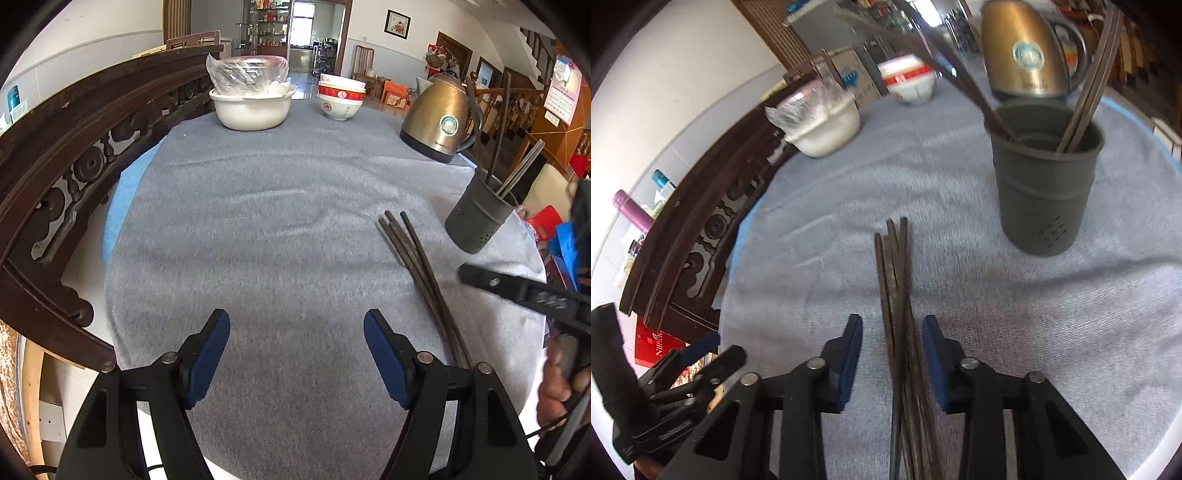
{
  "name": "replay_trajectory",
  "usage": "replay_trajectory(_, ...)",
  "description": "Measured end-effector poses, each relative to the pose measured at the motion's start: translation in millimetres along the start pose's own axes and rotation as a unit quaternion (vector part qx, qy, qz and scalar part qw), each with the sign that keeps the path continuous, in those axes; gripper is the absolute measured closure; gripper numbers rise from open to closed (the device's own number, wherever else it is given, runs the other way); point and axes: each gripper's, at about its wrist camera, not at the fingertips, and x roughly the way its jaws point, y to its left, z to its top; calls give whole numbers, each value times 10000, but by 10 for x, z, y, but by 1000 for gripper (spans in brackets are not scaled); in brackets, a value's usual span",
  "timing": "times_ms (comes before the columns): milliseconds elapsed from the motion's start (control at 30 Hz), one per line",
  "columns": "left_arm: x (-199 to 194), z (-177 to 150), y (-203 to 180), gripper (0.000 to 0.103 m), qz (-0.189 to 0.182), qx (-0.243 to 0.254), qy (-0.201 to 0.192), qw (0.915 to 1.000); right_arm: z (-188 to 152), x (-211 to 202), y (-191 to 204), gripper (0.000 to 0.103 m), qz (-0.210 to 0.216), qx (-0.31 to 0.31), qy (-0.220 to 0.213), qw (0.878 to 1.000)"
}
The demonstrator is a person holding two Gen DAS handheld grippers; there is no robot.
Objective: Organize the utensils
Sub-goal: 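Lower the right tool onto the remaining chopsticks and close on them, then close the right tool on one dark chopstick and lift it slightly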
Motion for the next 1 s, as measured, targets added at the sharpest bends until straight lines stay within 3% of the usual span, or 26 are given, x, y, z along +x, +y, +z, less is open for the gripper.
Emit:
replay_trajectory(333,57,-35,-67,27,-103,21,185,9998,213,315,-14,75,-161,112,128,9997)
replay_trajectory(467,49,-46,-63,27,-56,38,197,9998,229,471,-24,75,-81,151,447,9989)
replay_trajectory(600,59,-40,-19,27,-38,-50,219,9997,196,416,-8,79,-270,-54,437,9987)
replay_trajectory(767,101,-38,-29,27,-86,-58,281,9996,229,335,-180,80,-812,-73,346,9961)
replay_trajectory(1000,108,-45,-80,27,-117,19,308,9995,274,320,-204,80,-650,-9,383,9971)
